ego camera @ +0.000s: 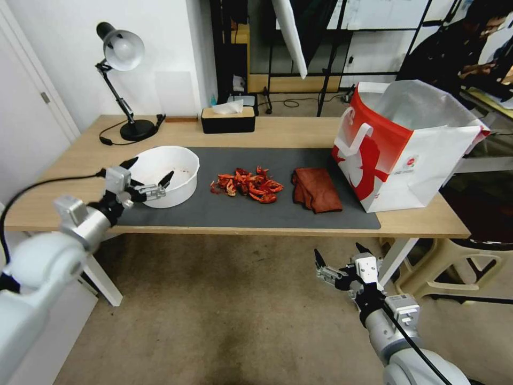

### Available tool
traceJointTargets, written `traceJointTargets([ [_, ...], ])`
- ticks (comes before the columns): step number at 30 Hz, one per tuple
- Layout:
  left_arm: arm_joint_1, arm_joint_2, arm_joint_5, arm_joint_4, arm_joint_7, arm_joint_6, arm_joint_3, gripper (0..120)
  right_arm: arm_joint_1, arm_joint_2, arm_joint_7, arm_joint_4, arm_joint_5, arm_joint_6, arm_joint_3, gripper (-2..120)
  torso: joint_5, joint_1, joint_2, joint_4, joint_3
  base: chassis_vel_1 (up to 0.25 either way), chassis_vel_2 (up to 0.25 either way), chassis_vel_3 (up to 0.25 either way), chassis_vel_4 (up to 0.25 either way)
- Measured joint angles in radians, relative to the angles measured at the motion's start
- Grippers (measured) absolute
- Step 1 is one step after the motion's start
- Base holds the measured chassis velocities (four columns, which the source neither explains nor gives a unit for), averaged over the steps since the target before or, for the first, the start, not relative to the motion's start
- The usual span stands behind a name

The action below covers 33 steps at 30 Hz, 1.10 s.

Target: Sweep shrimp from table into container with towel, then put container into takeout bag.

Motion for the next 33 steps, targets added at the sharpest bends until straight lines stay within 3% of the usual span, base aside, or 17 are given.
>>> traceJointTargets([
  [1,0.0,0.0,0.0,0.0,0.0,0.0,0.0,100,0.0,0.0,0.0,0.0,0.0,0.0,0.0,100,0.0,0.0,0.0,0.0,0.0,0.0,0.0,0.0,0.0],
  [3,-0.032,0.037,0.031,0.05,0.082,-0.021,0.009,100,0.012,-0.012,-0.001,-0.006,0.005,-0.002,-0.004,100,-0.0001,0.0,0.0,-0.0002,0.0,0.0,0.0,0.0,0.0],
  [6,-0.061,0.058,0.045,0.08,0.133,-0.027,0.021,100,0.017,-0.017,-0.001,-0.01,0.007,-0.002,-0.006,100,-0.0002,0.0,0.0,0.0003,0.0,0.0,0.0,0.0,0.0],
  [9,-0.168,0.099,0.125,0.167,0.368,-0.06,0.064,100,0.014,-0.017,-0.002,-0.011,0.007,-0.002,-0.005,100,0.0,0.0,0.0,-0.0007,0.0,0.0,0.0,0.0,0.0],
  [10,-0.168,0.099,0.125,0.167,0.368,-0.06,0.064,100,0.014,-0.017,-0.002,-0.011,0.007,-0.002,-0.005,100,0.0,0.0,0.0,-0.0007,0.0,0.0,0.0,0.0,0.0],
  [13,-0.241,0.123,0.199,0.222,0.522,-0.105,0.115,100,0.015,-0.015,-0.003,-0.011,0.003,-0.002,-0.005,100,0.0,0.0,0.0,0.0,0.0,0.0,0.0,0.0,0.0],
  [14,-0.241,0.123,0.199,0.222,0.522,-0.105,0.115,100,0.015,-0.015,-0.003,-0.011,0.003,-0.002,-0.005,100,0.0,0.0,0.0,0.0,0.0,0.0,0.0,0.0,0.0],
  [17,-0.351,0.132,0.3,0.285,0.632,-0.16,0.203,100,0.017,-0.013,-0.005,-0.016,-0.006,-0.002,-0.009,100,0.0,0.0,0.0,-0.0003,0.0,0.0,0.0,0.0,0.0],
  [18,-0.351,0.132,0.3,0.285,0.632,-0.16,0.203,100,0.017,-0.013,-0.005,-0.016,-0.006,-0.002,-0.009,100,0.0,0.0,0.0,-0.0003,0.0,0.0,0.0,0.0,0.0],
  [21,-0.466,0.123,0.388,0.341,0.744,-0.195,0.273,100,0.019,-0.012,-0.006,-0.022,-0.011,-0.002,-0.011,100,0.0002,0.0,0.0,-0.0002,0.0,0.0,0.0,0.0,0.0],
  [22,-0.466,0.123,0.388,0.341,0.744,-0.195,0.273,100,0.019,-0.012,-0.006,-0.022,-0.011,-0.002,-0.011,100,0.0002,0.0,0.0,-0.0002,0.0,0.0,0.0,0.0,0.0],
  [24,-0.542,0.111,0.454,0.378,0.805,-0.225,0.32,100,0.019,-0.013,-0.006,-0.025,-0.012,-0.002,-0.01,100,0.0,0.0,0.0,-0.0005,0.0,0.0,0.0,0.0,0.0],
  [30,-0.636,0.092,0.532,0.427,0.852,-0.273,0.391,100,0.017,-0.014,-0.006,-0.027,-0.013,0.0,-0.008,100,0.0,0.0,0.0,-0.0004,0.0,0.0,0.0,0.0,0.0],
  [33,-0.715,0.07,0.609,0.458,0.871,-0.309,0.469,100,0.017,-0.013,-0.006,-0.031,-0.015,0.001,-0.007,100,0.0,0.0,0.0,-0.0003,0.0,0.0,0.0,0.0,0.0],
])
